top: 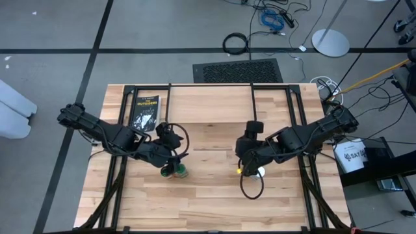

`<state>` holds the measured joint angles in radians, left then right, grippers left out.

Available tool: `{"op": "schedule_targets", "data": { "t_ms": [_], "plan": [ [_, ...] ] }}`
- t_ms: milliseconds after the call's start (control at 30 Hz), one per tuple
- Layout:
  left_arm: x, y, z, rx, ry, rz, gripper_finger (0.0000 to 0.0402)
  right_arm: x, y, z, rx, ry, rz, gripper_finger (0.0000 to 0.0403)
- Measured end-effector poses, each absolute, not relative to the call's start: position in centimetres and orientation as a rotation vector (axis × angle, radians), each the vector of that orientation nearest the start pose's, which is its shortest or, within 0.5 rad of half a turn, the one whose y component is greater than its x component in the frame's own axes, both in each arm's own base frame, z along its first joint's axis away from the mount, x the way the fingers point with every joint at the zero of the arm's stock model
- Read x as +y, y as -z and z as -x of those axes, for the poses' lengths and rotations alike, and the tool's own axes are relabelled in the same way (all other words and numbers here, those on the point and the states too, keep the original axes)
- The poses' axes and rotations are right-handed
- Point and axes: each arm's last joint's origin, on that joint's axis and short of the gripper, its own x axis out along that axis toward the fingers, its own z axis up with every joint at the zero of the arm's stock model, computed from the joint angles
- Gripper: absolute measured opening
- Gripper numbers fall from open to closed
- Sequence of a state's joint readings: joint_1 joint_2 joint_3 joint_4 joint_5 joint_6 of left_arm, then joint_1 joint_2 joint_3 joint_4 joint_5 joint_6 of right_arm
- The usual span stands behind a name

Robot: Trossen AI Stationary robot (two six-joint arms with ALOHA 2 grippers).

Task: Shelf spices
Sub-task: Put the black seasoning bottle on the shelf

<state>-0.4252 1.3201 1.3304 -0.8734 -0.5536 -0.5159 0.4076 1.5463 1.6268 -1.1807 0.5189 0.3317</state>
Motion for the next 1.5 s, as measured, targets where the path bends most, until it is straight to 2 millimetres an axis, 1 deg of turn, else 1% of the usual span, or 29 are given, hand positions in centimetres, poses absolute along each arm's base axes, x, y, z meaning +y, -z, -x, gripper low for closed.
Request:
{"op": "schedule_targets", "data": {
  "t_ms": [367,533,667,833,1000,1167,1367,1500],
  "plan": [
    [-9.3,-34.8,-24.2,0.705,-0.325,0.116,0.0311,8.9,-36.8,-28.9,0.892,0.249,0.248,0.0260],
    [-9.4,-34.7,-24.2,0.734,-0.274,0.106,0.0311,8.1,-36.9,-29.3,0.889,0.248,0.270,0.0260],
    [-9.5,-34.7,-24.2,0.744,-0.249,0.065,0.0311,7.6,-36.9,-29.4,0.889,0.268,0.252,0.0260],
    [-9.5,-34.8,-24.1,0.755,-0.230,0.056,0.0311,7.6,-36.9,-29.4,0.877,0.301,0.182,0.0260],
    [-9.6,-34.7,-23.8,0.809,-0.166,0.072,0.0311,8.4,-36.9,-29.2,0.867,0.301,0.145,0.0260],
    [-9.4,-34.5,-23.3,0.864,-0.179,0.063,0.0311,8.9,-36.9,-29.1,0.865,0.287,0.163,0.0260],
    [-9.3,-34.0,-22.4,0.937,-0.275,0.171,0.0311,8.7,-36.8,-28.8,0.901,0.279,0.213,0.0260],
    [-9.7,-33.6,-21.6,1.016,-0.285,0.233,0.0311,8.2,-36.7,-28.9,0.925,0.261,0.281,0.0260]
  ]
}}
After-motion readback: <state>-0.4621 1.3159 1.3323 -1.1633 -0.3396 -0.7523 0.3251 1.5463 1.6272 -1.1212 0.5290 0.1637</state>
